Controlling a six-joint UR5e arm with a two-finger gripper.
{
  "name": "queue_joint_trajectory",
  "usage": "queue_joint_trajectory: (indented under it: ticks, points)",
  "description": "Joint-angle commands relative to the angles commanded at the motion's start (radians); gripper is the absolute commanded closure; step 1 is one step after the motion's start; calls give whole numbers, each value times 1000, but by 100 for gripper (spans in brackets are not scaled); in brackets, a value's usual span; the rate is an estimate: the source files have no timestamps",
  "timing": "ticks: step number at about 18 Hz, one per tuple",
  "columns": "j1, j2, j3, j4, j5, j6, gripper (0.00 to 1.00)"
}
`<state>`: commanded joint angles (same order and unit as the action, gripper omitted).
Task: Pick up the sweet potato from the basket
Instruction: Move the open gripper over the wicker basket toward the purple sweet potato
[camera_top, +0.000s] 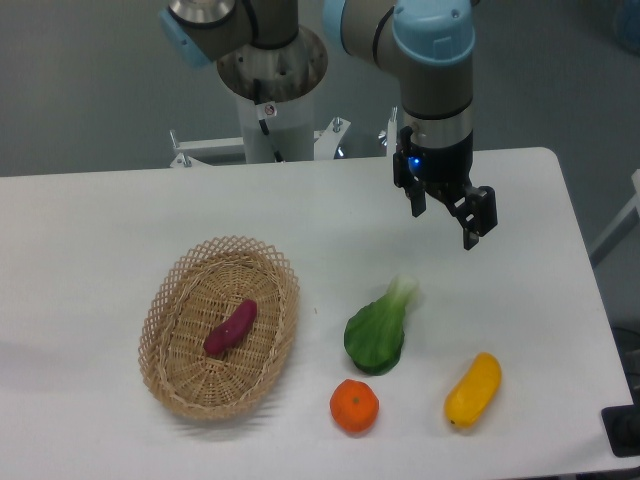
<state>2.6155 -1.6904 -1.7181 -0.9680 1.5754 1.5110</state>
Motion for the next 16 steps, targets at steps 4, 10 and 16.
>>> queue_joint_trajectory:
  ticks: [4, 10, 16]
  points:
    - [-5, 0, -12, 2, 2, -12, 0]
    - [-81, 3, -71, 11, -2, -118, 0]
    - [-234, -28, -71, 67, -2, -554, 0]
